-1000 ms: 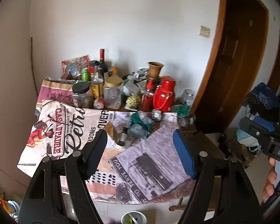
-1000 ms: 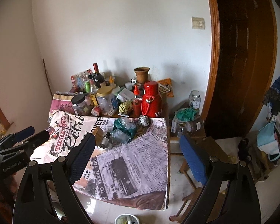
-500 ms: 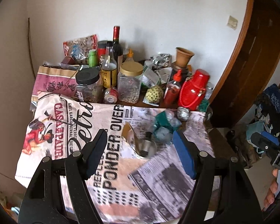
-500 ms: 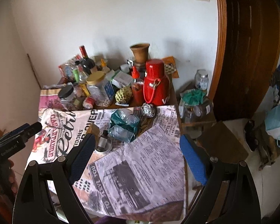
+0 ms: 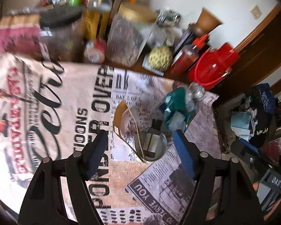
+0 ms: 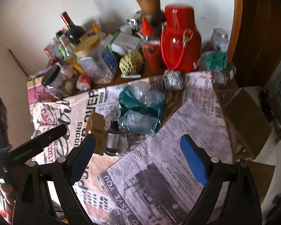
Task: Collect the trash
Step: 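Grasp the small clear bottle with the right tool while left tool grasps the cardboard strip, then carry the clear bottle and cardboard strip down over the white bucket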
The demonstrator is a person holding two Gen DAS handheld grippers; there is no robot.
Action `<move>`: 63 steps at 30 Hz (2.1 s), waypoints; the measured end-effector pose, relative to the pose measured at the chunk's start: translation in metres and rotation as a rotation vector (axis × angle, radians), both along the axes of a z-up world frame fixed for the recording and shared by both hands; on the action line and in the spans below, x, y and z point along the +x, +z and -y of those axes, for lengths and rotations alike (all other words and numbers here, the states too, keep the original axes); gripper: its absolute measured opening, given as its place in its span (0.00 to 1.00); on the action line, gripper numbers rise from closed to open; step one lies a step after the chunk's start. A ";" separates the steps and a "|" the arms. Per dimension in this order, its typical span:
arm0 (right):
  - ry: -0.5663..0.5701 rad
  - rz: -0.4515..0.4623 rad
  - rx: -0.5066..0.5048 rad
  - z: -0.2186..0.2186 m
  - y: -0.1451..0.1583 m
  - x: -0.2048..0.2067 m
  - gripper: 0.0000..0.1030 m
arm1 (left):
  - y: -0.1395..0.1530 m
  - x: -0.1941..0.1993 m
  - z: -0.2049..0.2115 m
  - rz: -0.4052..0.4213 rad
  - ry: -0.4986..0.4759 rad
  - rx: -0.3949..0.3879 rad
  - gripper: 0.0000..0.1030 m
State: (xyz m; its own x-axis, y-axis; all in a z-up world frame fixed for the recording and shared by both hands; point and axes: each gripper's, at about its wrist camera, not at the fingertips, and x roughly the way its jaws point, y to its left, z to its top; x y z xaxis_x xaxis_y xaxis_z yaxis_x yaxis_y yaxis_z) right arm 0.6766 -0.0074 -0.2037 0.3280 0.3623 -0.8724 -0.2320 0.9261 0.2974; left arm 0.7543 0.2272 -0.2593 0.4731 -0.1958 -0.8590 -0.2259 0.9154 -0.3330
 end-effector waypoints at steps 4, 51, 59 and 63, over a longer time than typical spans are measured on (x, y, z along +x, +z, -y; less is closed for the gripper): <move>0.010 -0.032 -0.021 -0.011 -0.019 0.003 0.85 | -0.034 0.019 0.000 -0.056 -0.014 -0.011 0.65; 0.166 -0.109 0.008 -0.084 -0.073 0.012 0.25 | 0.015 0.000 -0.021 0.101 -0.002 0.140 0.00; 0.090 0.031 0.086 -0.012 -0.003 -0.008 0.25 | 0.080 -0.026 0.038 0.226 -0.019 0.191 0.00; 0.091 0.113 0.114 0.028 0.035 -0.027 0.25 | 0.112 -0.062 0.078 0.297 0.014 0.226 0.00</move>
State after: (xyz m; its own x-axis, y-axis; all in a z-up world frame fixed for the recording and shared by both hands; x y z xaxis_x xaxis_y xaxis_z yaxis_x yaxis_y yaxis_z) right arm 0.6492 -0.0356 -0.1687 0.3830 0.4898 -0.7832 -0.3511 0.8614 0.3669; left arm 0.6924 0.1495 -0.1469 0.7095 -0.0087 -0.7047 -0.1630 0.9708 -0.1760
